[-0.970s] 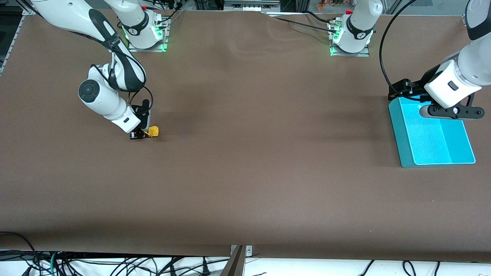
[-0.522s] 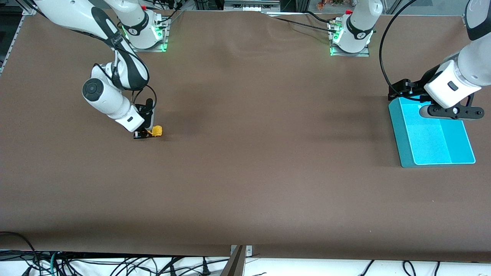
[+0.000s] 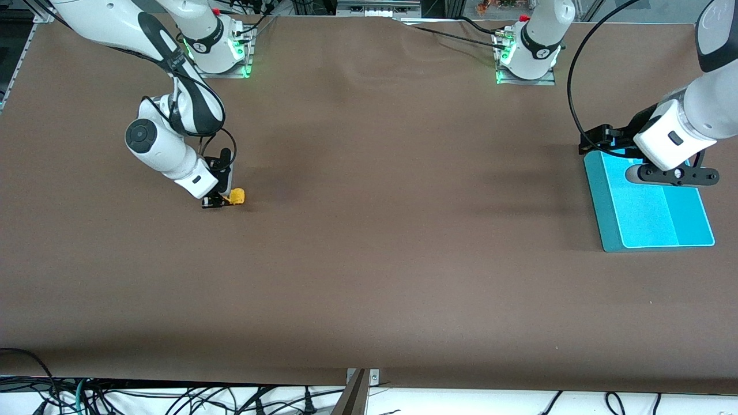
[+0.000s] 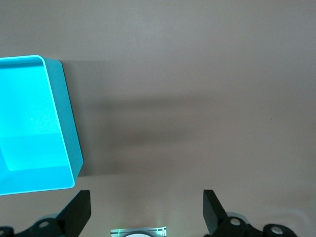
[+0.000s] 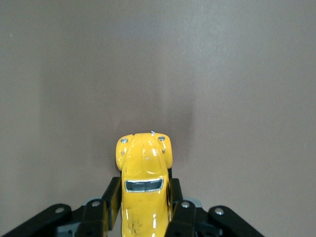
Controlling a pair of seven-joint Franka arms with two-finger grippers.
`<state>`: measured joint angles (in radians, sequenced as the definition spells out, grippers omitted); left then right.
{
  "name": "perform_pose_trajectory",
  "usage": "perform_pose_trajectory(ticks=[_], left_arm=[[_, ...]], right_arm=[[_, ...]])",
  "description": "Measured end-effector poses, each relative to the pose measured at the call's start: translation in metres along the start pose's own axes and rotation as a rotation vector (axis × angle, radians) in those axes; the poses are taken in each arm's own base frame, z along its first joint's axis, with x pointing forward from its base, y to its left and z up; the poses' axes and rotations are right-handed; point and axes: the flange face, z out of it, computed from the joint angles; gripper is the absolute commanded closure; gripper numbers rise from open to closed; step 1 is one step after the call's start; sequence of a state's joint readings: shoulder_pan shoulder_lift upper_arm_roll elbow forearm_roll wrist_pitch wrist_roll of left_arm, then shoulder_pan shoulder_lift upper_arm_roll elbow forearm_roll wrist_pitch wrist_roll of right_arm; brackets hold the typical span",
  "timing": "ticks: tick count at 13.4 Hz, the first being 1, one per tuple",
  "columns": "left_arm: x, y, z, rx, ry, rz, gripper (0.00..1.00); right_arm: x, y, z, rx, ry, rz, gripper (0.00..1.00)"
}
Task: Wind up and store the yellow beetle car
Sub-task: 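Close the right gripper on the yellow car while the left gripper lowers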
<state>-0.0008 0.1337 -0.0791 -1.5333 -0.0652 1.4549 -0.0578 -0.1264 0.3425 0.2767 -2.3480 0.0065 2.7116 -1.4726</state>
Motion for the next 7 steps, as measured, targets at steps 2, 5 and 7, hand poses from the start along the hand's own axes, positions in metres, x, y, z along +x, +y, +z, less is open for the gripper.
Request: perform_pose_trajectory(ticks=[2, 5, 7], left_arm=[[0.002, -0.005, 0.002, -0.002, -0.004, -0.008, 0.0], [0.003, -0.003, 0.004, -0.002, -0.008, -0.006, 0.0], [0.003, -0.001, 0.004, -0.002, -0.008, -0.002, 0.0]], right_arm=[[-0.015, 0.001, -0.002, -0.002, -0.004, 0.01, 1.0], [-0.044, 0.003, -0.005, -0.006, -0.016, 0.011, 1.0], [-0.072, 0.003, -0.007, -0.01, -0.027, -0.002, 1.0]])
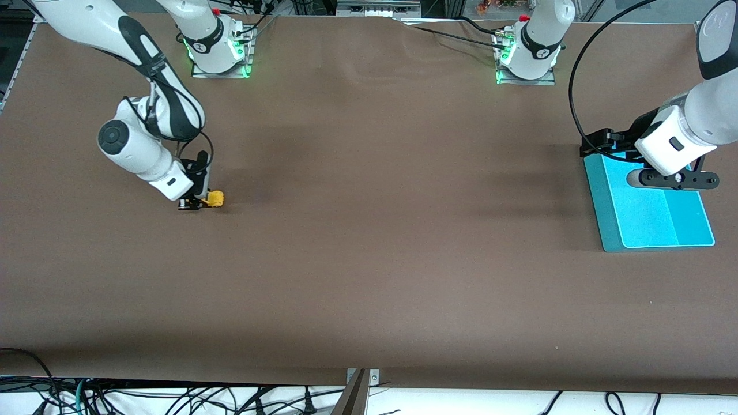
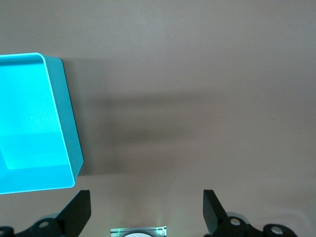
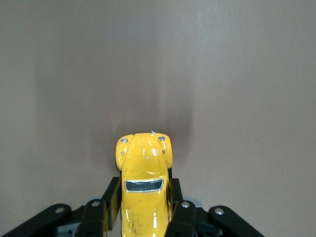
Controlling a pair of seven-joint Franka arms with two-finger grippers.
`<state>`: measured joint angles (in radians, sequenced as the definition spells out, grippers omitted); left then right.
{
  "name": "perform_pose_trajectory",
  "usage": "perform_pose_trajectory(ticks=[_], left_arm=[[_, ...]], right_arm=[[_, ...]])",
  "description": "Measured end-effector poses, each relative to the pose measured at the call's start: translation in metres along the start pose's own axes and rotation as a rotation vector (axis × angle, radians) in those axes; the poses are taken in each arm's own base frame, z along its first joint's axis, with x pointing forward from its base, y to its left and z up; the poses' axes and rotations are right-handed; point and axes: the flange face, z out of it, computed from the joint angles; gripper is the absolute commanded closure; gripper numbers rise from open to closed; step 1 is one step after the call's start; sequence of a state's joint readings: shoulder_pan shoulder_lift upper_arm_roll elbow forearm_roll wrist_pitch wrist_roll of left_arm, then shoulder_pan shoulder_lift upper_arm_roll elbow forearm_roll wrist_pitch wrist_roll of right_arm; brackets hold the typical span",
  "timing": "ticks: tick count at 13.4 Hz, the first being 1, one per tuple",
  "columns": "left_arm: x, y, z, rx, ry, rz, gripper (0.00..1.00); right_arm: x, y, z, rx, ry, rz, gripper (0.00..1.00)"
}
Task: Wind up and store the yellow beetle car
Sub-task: 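Close the right gripper on the yellow car while the left gripper lowers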
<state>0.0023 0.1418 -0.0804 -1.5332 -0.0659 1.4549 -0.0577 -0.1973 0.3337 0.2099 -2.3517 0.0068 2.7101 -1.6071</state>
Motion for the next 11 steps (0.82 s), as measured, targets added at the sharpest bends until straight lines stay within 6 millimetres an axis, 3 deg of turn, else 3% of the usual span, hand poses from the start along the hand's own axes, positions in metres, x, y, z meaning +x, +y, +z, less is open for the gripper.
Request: perform_pose_trajectory(ticks=[7, 11], left_arm=[[0.002, -0.002, 0.002, -0.001, -0.004, 0.006, 0.0], [0.004, 0.008, 0.007, 0.001, -0.013, 0.031, 0.0]], right_arm=[[-0.1, -0.008, -0.008, -0.015, -0.034, -0.002, 1.0], [-0.133, -0.016, -0.011, -0.015, -0.045, 0.057, 1.0]])
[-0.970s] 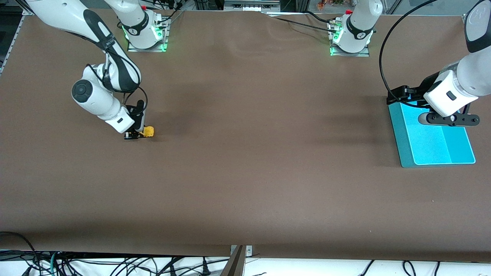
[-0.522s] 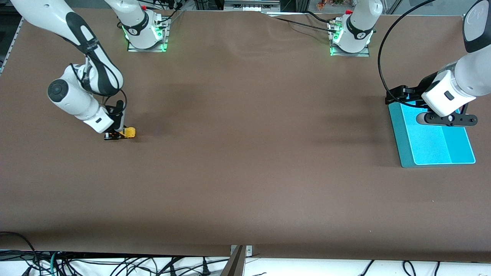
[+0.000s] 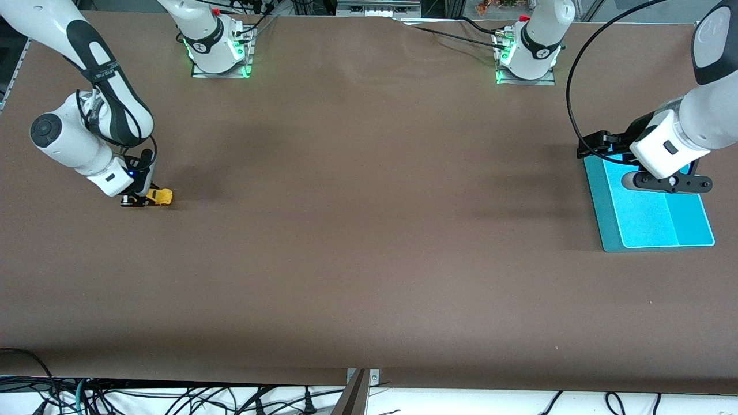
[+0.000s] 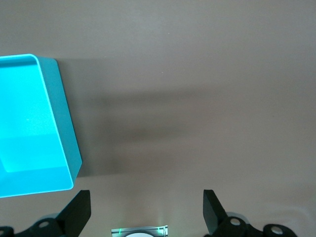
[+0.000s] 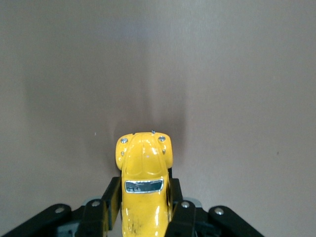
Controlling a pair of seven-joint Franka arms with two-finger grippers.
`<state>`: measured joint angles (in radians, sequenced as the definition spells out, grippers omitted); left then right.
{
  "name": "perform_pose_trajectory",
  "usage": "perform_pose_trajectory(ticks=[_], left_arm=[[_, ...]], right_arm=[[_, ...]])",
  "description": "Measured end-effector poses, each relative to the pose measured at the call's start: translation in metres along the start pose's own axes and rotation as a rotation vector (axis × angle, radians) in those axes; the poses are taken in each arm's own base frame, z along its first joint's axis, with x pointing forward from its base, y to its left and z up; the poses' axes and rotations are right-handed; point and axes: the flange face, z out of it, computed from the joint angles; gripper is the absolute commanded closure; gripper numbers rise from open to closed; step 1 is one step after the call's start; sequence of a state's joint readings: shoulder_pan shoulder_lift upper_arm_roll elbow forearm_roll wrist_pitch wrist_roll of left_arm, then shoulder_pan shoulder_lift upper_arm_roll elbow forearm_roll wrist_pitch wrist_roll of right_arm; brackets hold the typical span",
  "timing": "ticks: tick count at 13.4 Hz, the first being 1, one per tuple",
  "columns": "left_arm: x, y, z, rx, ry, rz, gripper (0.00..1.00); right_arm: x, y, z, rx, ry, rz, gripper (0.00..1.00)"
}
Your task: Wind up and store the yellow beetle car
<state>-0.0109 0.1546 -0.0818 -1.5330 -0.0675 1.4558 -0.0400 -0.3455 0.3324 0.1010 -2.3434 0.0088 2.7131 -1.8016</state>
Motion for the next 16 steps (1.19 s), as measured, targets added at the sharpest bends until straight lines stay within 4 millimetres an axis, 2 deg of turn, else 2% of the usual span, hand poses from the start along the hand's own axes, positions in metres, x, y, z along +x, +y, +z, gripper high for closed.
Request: perform_pose_trajectory(ticks=[1, 2, 4, 8, 10, 12, 13, 14, 16], left_arm=[[0.0, 0.009, 0.001, 0.003, -0.002, 0.017, 0.0], [-0.001, 0.02, 0.002, 0.007, -0.004, 0.035, 0.0], [-0.002, 0.037, 0.005, 0.013, -0.007, 0.066, 0.0], [0.001, 0.058, 0.014, 0.015, -0.015, 0.104, 0.0], [0.001, 0.068, 0.021, 0.017, -0.028, 0.138, 0.0], [0.002, 0.074, 0.029, 0.017, -0.044, 0.218, 0.0], [0.002, 0.074, 0.032, 0.016, -0.052, 0.274, 0.0], [0.002, 0.073, 0.035, 0.014, -0.059, 0.329, 0.0], [0.002, 0.07, 0.039, 0.01, -0.069, 0.397, 0.0]], right_arm=[[-0.001, 0.0, 0.0, 0.0, -0.001, 0.002, 0.99], [-0.001, 0.0, 0.0, 0.0, -0.001, 0.002, 0.88], [-0.001, 0.0, 0.0, 0.0, -0.001, 0.002, 0.6], [0.0, -0.001, 0.003, 0.006, 0.001, -0.003, 0.29], [0.007, 0.0, 0.006, 0.014, 0.009, -0.019, 0.25], [0.019, 0.01, 0.001, 0.035, 0.023, -0.043, 0.17], [0.023, 0.019, -0.005, 0.043, 0.029, -0.053, 0.13], [0.026, 0.027, -0.013, 0.048, 0.032, -0.059, 0.0], [0.033, 0.04, -0.034, 0.054, 0.036, -0.06, 0.0]])
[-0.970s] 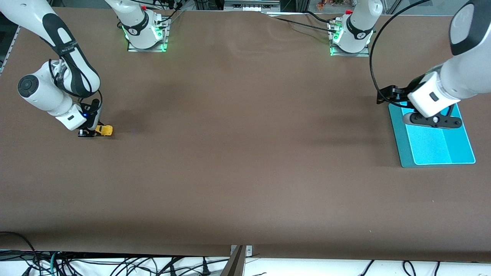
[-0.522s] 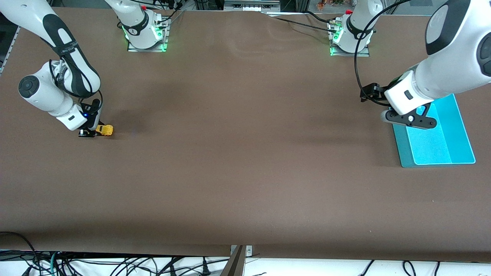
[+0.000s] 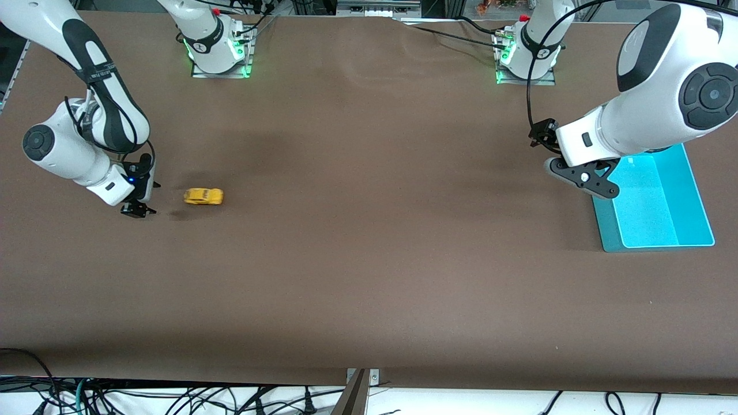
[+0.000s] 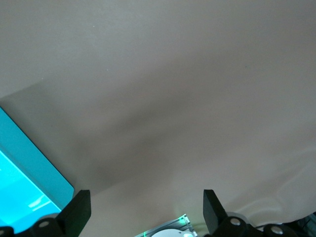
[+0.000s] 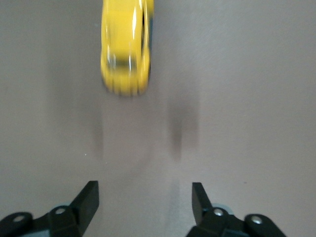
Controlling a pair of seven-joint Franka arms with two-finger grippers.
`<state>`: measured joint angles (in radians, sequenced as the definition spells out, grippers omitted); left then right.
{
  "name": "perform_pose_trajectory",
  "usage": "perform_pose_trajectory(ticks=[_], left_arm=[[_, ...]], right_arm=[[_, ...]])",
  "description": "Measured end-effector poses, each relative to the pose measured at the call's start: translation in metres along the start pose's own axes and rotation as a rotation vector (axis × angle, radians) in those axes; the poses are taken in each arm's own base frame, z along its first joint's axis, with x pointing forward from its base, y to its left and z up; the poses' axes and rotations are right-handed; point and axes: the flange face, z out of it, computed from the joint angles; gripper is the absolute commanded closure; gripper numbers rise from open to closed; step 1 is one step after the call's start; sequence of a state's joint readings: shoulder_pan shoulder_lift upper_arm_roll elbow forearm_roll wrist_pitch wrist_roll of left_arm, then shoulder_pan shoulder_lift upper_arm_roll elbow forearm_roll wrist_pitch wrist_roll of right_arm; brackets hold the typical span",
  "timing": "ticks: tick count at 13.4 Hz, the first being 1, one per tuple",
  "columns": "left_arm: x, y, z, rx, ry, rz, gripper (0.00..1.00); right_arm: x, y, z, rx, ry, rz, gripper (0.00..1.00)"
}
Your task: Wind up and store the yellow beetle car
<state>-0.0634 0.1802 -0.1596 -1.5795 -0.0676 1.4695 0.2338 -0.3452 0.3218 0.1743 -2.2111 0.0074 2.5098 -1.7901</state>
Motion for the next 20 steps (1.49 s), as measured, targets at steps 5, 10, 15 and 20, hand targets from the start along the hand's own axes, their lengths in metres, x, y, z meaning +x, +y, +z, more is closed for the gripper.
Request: perform_pose_trajectory(ticks=[5, 10, 15, 20], left_arm=[[0.0, -0.016, 0.014, 0.033, -0.015, 0.21, 0.0], [-0.002, -0.055, 0.045, 0.037, -0.007, 0.439, 0.0], [-0.008, -0.098, 0.099, 0.043, 0.015, 0.688, 0.0], [-0.008, -0.119, 0.146, 0.151, 0.041, 0.931, 0.0]], right_arm=[[0.056, 0.033, -0.138, -0.078, -0.025, -0.034, 0.0], [0.077, 0.013, -0.214, -0.11, 0.064, 0.238, 0.0], [0.091, -0.006, -0.273, -0.078, 0.078, 0.768, 0.0], [0.122, -0.017, -0.299, -0.066, 0.044, 1.178, 0.0]])
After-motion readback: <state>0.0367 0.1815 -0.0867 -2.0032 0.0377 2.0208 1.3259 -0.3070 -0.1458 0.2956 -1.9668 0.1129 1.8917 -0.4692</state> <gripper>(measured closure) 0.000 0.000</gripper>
